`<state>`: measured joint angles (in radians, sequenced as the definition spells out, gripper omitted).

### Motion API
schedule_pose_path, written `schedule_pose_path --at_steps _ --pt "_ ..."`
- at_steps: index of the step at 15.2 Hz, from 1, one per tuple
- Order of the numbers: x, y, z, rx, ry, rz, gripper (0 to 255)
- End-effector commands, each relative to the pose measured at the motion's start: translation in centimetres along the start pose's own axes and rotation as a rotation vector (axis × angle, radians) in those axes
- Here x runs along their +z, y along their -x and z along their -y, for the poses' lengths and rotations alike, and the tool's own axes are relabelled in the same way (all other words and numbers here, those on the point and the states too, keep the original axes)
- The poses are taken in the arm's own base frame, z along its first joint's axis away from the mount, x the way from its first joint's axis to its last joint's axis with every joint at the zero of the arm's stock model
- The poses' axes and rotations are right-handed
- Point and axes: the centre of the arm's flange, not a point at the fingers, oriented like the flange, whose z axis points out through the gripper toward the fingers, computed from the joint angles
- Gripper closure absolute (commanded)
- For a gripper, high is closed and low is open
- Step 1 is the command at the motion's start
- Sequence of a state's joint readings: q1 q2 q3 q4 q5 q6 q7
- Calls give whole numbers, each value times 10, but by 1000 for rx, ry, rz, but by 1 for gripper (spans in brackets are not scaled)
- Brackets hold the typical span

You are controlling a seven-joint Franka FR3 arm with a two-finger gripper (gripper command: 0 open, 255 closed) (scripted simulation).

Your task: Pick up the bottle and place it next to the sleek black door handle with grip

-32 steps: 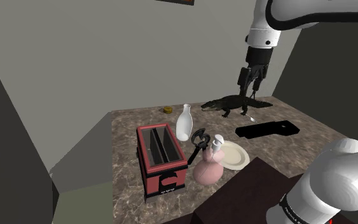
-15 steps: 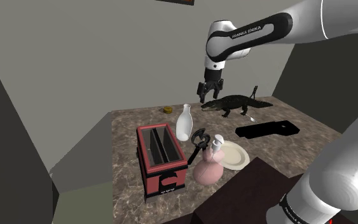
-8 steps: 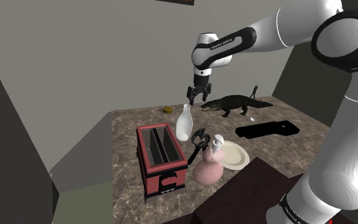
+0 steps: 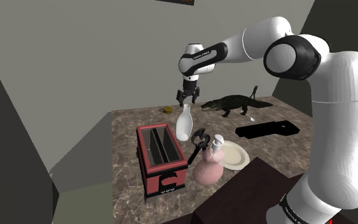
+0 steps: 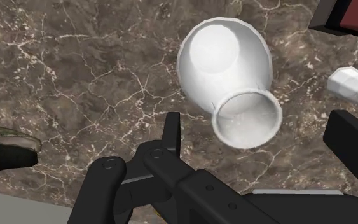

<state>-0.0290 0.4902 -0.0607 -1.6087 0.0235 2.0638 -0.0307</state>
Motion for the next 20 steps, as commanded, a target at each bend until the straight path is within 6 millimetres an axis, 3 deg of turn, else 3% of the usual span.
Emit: schedule_pose_path --at_steps 1,8,15,16,20 --pt "10 -7 -1 2 -1 -2 0" --pt "45 -7 -1 2 -1 -2 0" --pt "45 -7 -1 2 -1 -1 0" --pt "45 -7 -1 2 -1 -1 255" --pt "45 -7 -1 2 -1 -1 255"
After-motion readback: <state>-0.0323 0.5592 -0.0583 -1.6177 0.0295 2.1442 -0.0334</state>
